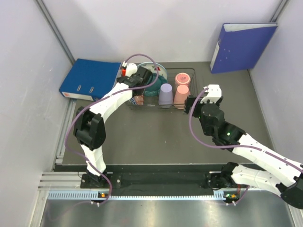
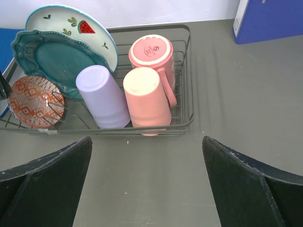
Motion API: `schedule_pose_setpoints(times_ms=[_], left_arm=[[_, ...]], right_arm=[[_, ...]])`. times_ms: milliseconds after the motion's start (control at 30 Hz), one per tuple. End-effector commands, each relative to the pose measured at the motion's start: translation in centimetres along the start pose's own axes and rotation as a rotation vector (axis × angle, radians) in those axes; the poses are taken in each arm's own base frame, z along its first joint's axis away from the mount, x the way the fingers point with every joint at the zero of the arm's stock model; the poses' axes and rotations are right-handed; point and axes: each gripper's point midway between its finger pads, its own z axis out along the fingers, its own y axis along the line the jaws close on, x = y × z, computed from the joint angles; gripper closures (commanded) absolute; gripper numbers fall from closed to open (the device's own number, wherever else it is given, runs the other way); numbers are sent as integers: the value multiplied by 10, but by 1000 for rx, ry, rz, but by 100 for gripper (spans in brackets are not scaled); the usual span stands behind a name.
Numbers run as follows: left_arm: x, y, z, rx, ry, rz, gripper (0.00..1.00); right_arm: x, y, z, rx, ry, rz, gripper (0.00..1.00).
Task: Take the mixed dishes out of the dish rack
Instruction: Pick up the bowl from the dish rack.
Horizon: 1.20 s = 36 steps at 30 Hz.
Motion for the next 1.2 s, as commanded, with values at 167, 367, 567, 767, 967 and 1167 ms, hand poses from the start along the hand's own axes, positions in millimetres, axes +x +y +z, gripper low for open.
schedule_pose_setpoints(times_ms=[167, 367, 567, 767, 967, 1167], left_arm=[[1, -9, 1, 41, -23, 10, 25], [12, -18, 12, 40, -3, 50, 33], [17, -26, 20, 39, 5, 66, 44], [25, -29, 29, 22, 15, 83, 47], [31, -28, 31, 14, 26, 85, 71], [29, -20, 28, -2, 9, 78, 100]], right_arm=[[-1, 8, 3, -18, -10, 28, 0], [3, 10, 6, -17, 0, 23, 1], [6, 9, 6, -17, 8, 22, 0], [7, 10, 6, -17, 10, 21, 0], [7, 8, 5, -15, 11, 23, 0], [8, 8, 5, -16, 12, 28, 0]])
